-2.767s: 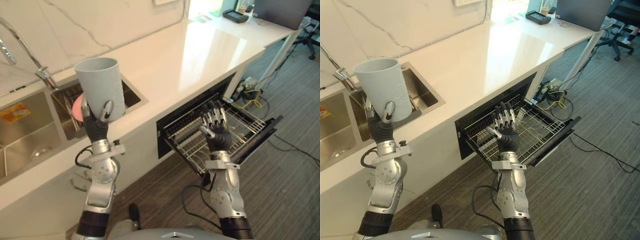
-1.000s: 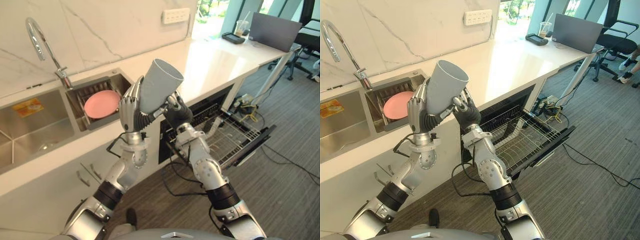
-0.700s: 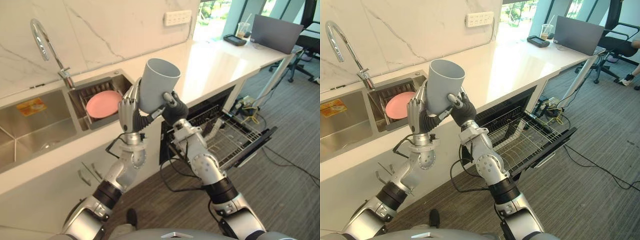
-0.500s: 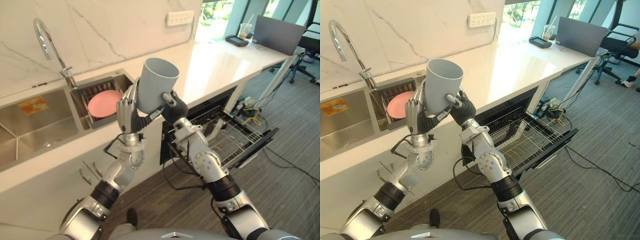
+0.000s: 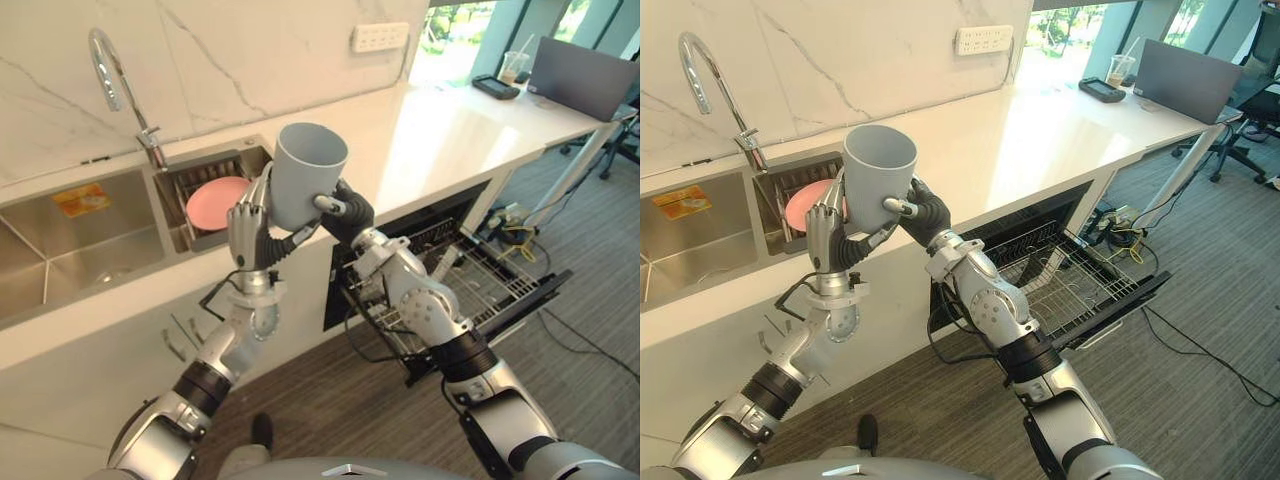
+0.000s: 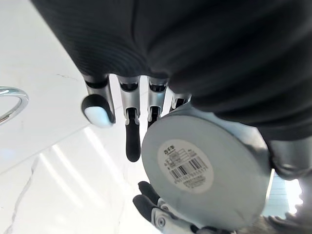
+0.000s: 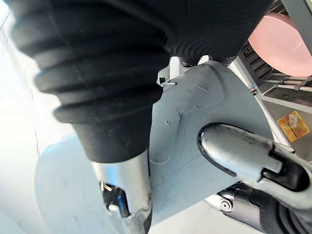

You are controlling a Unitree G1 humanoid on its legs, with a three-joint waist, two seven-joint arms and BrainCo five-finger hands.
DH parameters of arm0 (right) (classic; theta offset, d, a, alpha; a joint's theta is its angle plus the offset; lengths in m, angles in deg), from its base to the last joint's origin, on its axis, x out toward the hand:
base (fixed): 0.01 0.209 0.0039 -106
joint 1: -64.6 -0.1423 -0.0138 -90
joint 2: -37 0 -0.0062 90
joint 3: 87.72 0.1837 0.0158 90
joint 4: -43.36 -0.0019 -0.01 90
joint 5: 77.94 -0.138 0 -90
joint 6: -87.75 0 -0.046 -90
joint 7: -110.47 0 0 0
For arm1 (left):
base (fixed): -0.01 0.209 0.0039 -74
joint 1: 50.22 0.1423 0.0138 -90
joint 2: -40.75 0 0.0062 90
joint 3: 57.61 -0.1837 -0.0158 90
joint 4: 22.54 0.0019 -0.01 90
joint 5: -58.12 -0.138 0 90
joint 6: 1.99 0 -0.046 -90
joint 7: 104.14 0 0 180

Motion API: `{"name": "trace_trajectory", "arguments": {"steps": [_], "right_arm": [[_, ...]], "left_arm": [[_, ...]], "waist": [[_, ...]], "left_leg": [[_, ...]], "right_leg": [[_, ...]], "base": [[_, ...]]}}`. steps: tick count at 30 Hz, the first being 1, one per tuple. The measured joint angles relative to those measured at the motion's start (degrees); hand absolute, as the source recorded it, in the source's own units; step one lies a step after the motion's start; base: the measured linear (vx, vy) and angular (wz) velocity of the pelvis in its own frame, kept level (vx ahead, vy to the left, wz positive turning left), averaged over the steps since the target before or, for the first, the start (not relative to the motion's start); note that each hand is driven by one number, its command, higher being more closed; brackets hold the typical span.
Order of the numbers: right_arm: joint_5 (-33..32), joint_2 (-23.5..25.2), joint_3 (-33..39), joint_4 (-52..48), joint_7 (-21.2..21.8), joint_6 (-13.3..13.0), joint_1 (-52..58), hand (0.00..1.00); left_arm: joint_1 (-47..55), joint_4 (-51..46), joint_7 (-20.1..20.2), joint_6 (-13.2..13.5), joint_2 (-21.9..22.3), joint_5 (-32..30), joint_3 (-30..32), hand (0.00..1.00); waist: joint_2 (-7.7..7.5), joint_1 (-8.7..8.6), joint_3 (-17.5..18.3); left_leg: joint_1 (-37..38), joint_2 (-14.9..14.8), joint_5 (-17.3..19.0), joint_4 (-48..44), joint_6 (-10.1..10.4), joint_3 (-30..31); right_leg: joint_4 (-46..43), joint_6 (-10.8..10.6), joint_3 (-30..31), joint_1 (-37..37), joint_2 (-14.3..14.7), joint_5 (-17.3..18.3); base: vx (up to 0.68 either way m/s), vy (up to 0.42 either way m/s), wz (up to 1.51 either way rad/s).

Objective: Walk over to the sink, pick up the cup, carry it to the dishwasher, place the cup inside the dishwasher, then close the dishwasher door

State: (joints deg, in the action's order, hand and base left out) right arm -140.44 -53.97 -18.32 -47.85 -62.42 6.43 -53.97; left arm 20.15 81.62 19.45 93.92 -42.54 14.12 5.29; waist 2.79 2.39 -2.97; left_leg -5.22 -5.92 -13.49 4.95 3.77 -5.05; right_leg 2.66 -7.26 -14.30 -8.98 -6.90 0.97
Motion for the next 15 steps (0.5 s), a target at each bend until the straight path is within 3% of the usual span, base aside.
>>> {"name": "trace_trajectory", "arguments": {"steps": [12, 13, 15], "right_arm": [[6.8, -3.0, -1.6, 0.2, 0.8, 0.4, -3.5, 0.0], [6.9, -3.4, -1.8, 0.2, 1.0, 0.4, -3.8, 1.0], [7.5, -4.0, -2.1, 0.2, 1.4, 0.4, -4.6, 1.0]], "left_arm": [[0.2, 0.3, 0.1, -0.3, -1.7, 0.6, -0.5, 1.0], [0.2, 0.1, 0.1, -0.3, -1.8, 0.9, -0.6, 1.0], [0.2, -0.1, 0.1, -0.5, -2.0, 1.2, -0.7, 1.0]], "waist": [[0.02, 0.75, 0.0], [0.02, 0.75, 0.0], [0.02, 0.76, 0.0]], "left_leg": [[0.2, -0.1, -0.2, 0.0, 0.3, 0.5], [0.3, -0.1, -0.2, 0.0, 0.3, 0.5], [0.3, -0.1, -0.1, 0.0, 0.3, 0.6]], "right_leg": [[0.9, -0.4, -0.7, -1.2, 0.4, -0.2], [0.9, -0.4, -0.7, -1.2, 0.4, -0.2], [0.9, -0.4, -0.7, -1.2, 0.4, -0.2]], "base": [[0.0, -0.021, 0.02], [-0.04, -0.023, 0.01], [-0.04, -0.015, 0.01]]}}
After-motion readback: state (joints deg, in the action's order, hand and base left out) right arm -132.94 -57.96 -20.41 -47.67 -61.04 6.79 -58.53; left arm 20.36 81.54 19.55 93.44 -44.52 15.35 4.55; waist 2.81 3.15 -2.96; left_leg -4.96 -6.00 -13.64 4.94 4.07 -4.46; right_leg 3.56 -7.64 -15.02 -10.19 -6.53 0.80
